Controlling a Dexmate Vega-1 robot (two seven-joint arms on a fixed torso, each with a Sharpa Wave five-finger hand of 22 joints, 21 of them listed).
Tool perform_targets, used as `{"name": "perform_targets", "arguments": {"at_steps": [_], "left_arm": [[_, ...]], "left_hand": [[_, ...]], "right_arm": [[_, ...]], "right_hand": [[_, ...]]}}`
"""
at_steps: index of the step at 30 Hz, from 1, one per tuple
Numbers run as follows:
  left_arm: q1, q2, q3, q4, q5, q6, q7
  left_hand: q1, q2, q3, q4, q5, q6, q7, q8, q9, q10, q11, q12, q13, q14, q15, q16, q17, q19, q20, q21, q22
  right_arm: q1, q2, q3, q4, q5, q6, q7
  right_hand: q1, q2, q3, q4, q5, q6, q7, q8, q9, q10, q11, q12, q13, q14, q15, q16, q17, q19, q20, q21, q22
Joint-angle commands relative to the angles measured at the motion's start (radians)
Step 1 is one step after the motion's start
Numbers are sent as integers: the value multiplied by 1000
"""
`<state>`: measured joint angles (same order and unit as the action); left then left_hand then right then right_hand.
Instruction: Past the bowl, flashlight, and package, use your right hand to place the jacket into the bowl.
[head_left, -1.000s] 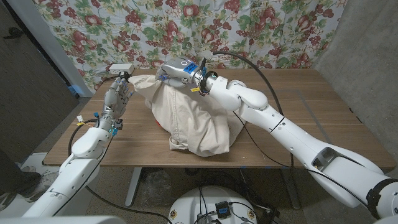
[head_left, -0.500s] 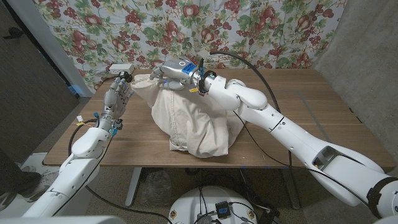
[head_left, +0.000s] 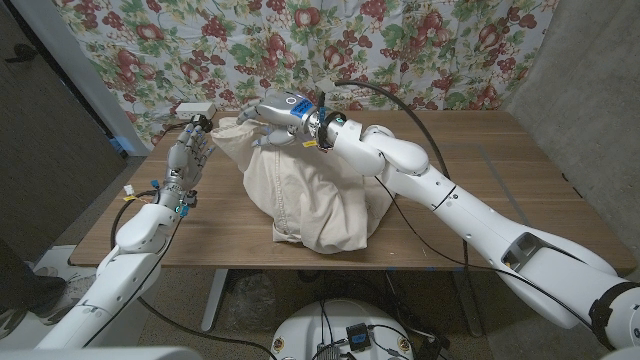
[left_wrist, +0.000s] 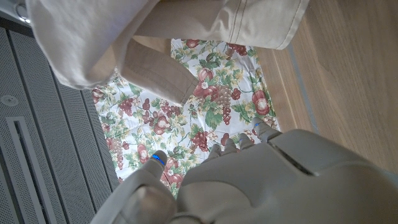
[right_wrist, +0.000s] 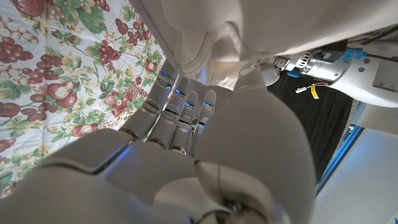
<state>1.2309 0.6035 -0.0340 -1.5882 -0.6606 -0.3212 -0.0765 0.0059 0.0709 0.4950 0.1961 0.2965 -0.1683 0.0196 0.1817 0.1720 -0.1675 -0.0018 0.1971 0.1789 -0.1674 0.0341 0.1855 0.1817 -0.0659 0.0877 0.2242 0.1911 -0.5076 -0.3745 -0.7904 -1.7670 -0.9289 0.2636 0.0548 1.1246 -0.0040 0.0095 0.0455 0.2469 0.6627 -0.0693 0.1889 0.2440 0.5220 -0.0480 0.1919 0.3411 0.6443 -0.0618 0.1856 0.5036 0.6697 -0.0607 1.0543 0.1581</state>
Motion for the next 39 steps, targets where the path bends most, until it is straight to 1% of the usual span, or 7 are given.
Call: {"name": "perform_targets", "arguments": {"at_steps": [1,15,21,26,29,35,39], "left_arm": [[-11,-2,6,11,-4,-4,-7],[-12,7,7,5,0,-2,-7],[-17,7,9,6,-3,-2,-13],[-18,6,9,6,-4,-2,-12],[-16,5,9,5,-4,-4,-11],[-13,5,8,1,-3,-3,-7],[-10,4,9,-3,3,-5,-3]], "left_hand": [[-1,107,-3,-4,4,-45,-3,1,3,-79,0,1,4,-73,3,0,0,5,4,-1,2],[-1,108,-3,-4,4,-45,-3,1,3,-80,2,1,4,-73,3,0,0,5,4,-1,3],[-1,108,-3,-4,4,-45,-4,1,3,-79,1,1,4,-73,3,1,0,5,4,-1,3],[-1,108,-4,-4,4,-45,-4,1,3,-79,0,1,4,-73,4,0,0,5,4,-1,3],[-1,108,-4,-4,4,-45,-4,1,3,-80,1,1,4,-73,4,0,0,5,4,0,3],[-1,108,-4,-4,4,-46,-4,0,3,-80,0,1,3,-73,4,0,0,5,4,0,3],[-1,108,-4,-4,4,-46,-5,0,3,-79,0,1,3,-73,5,0,0,5,4,-1,3]], "right_arm": [[4,-7,2,-9,4,0,7],[-7,-16,4,-43,-41,-17,-11],[-16,-23,0,-65,-79,-40,-22],[-19,-27,0,-72,-87,-48,-27],[-21,-29,-2,-77,-97,-54,-30],[-20,-35,-5,-84,-116,-60,-40],[-24,-40,-6,-92,-129,-66,-48]], "right_hand": [[-65,-3,-29,44,15,-16,-2,5,-5,-11,8,-2,-14,-17,-151,14,-19,8,-117,-25,2],[-182,-4,-90,104,41,-81,-23,-3,-18,-66,-1,-10,-48,-82,-120,9,-64,45,-48,-97,-1],[-245,20,-121,114,67,-82,-43,9,-25,-88,-17,-4,-75,-137,-97,7,-104,-66,73,-205,2],[-265,29,-130,115,75,-87,-50,9,-27,-96,-23,-3,-84,-148,-99,9,-118,-114,105,-246,2],[-300,45,-148,116,90,-87,-58,11,-31,-100,-21,0,-99,-184,-100,6,-145,-227,151,-331,3],[-347,69,-167,118,109,-98,-66,9,-34,-147,-17,-8,-114,-273,-83,-5,-176,-341,170,-425,3],[-373,80,-181,110,125,-119,-75,5,-36,-188,-23,-9,-124,-348,-81,-7,-203,-418,127,-498,4]]}}
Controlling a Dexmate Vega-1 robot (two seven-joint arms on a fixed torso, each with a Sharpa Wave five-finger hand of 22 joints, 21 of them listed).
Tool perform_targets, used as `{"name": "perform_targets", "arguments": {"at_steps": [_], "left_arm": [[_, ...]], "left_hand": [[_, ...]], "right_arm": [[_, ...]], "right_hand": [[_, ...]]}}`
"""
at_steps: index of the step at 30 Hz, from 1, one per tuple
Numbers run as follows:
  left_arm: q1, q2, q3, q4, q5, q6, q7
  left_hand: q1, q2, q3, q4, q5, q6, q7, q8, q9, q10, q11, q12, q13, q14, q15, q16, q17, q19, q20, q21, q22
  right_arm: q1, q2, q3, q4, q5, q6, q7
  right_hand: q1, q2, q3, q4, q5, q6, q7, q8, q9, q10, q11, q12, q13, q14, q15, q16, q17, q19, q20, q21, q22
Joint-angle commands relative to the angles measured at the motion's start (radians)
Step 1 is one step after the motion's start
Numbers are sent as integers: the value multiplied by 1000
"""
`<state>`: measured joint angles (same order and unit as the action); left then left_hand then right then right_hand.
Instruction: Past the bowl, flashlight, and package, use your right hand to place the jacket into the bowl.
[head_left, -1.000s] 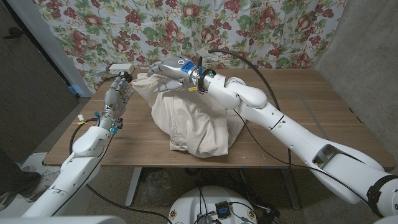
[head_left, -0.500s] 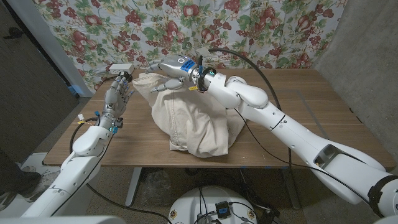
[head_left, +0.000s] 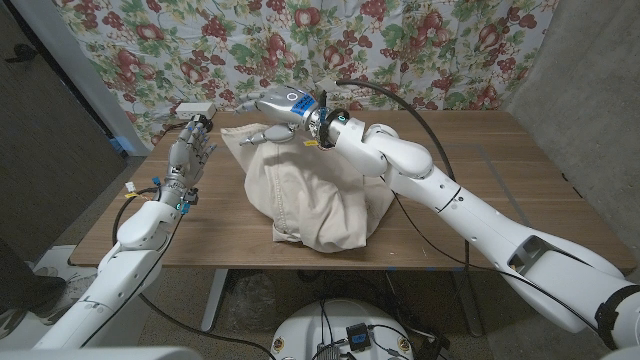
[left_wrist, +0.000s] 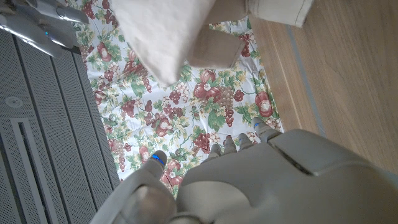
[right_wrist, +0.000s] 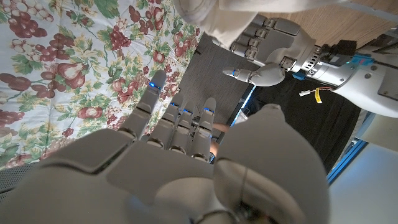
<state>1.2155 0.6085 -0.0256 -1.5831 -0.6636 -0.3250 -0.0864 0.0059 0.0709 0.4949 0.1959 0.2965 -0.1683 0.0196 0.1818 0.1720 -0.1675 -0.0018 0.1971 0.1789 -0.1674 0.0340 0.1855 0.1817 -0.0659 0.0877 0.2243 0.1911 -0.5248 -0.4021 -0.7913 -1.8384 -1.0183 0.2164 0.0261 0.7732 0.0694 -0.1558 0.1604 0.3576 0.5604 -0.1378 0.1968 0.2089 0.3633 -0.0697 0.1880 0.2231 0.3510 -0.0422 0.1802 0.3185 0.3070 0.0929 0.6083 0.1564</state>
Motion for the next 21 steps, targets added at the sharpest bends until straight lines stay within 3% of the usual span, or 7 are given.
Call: {"name": "perform_targets", "arguments": {"at_steps": [1,5,17,21], "left_arm": [[6,-1,1,-8,6,-1,8],[9,0,4,-15,6,1,6],[31,4,-4,-57,16,9,28],[33,7,-3,-69,22,23,38]], "left_hand": [[-1,108,-4,-4,4,-46,-5,1,3,-80,0,1,3,-73,5,0,0,5,4,-1,3],[-1,108,-4,-4,4,-45,-5,1,3,-78,1,1,3,-73,5,0,0,5,4,-1,3],[-1,108,-4,-4,4,-44,-5,1,3,-79,0,1,3,-72,4,0,0,5,5,-1,3],[0,108,-4,-4,5,-44,-5,1,3,-79,1,1,3,-72,4,0,0,6,4,0,3]], "right_arm": [[-8,-14,-6,-24,-44,-22,-20],[-13,-21,-4,-33,-51,-26,-22],[-34,-51,20,-64,-51,-31,-29],[-41,-58,26,-61,-52,-27,-47]], "right_hand": [[-23,8,-17,-6,17,-26,-10,-6,-2,-36,-1,-5,-7,-67,-98,-2,-22,-60,-32,-60,6],[-33,13,-23,-9,26,-58,-24,-13,-3,-80,-7,-10,-11,-108,-92,-1,-36,-95,-44,-97,6],[-66,24,-40,-8,38,-150,-40,-22,-5,-145,-3,-10,-17,-192,-64,-1,-59,-121,-38,-152,7],[-75,27,-46,-12,43,-192,-41,-22,-5,-194,-2,-13,-19,-253,-47,-6,-71,-146,-40,-184,8]]}}
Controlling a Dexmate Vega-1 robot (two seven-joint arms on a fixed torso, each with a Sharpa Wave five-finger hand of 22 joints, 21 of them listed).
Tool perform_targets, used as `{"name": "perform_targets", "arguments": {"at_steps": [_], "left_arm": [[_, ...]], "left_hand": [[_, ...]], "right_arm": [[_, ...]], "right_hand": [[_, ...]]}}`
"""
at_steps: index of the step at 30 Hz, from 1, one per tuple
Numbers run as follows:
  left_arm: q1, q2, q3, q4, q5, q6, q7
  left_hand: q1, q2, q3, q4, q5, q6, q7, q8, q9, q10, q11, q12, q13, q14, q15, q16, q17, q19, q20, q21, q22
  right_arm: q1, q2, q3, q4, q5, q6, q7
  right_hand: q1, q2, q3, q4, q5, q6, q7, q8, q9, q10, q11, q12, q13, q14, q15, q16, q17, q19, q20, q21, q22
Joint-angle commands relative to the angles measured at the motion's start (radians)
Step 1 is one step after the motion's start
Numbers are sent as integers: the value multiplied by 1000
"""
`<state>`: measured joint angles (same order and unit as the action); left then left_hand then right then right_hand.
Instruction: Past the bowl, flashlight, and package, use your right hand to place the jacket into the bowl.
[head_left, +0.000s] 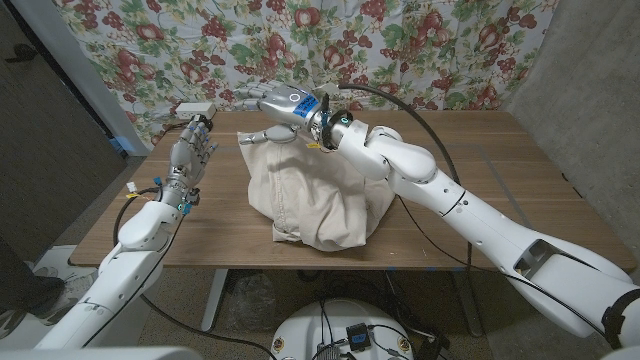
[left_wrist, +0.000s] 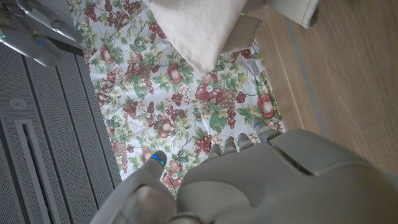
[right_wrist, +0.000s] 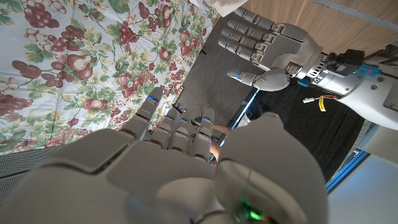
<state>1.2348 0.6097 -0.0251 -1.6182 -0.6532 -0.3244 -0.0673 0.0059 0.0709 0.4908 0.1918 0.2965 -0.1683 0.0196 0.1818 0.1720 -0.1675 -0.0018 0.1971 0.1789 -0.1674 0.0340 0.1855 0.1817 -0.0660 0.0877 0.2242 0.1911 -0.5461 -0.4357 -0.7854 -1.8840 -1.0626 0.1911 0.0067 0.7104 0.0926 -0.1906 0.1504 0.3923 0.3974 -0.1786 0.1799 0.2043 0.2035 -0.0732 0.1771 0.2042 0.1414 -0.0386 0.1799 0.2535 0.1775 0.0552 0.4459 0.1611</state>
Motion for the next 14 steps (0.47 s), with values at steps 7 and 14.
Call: {"name": "perform_targets", "arguments": {"at_steps": [7,14], "left_arm": [[21,10,-3,-58,24,30,29],[39,8,-6,-79,29,39,44]], "left_hand": [[0,108,0,0,5,-44,-4,1,3,-79,0,1,3,-73,4,0,0,5,4,-1,3],[0,108,0,0,5,-45,-4,1,3,-79,2,1,3,-73,3,0,0,5,4,-1,3]], "right_arm": [[-20,-28,28,8,11,28,-66],[-14,-28,32,43,29,58,-97]], "right_hand": [[-20,8,-16,-5,11,-55,3,-1,-1,-46,2,5,-2,-71,-40,-2,-16,-20,-30,-42,3],[-34,12,-25,-7,17,-98,-7,-1,-2,-102,-1,2,-4,-154,-2,-5,-32,-74,-21,-93,4]]}}
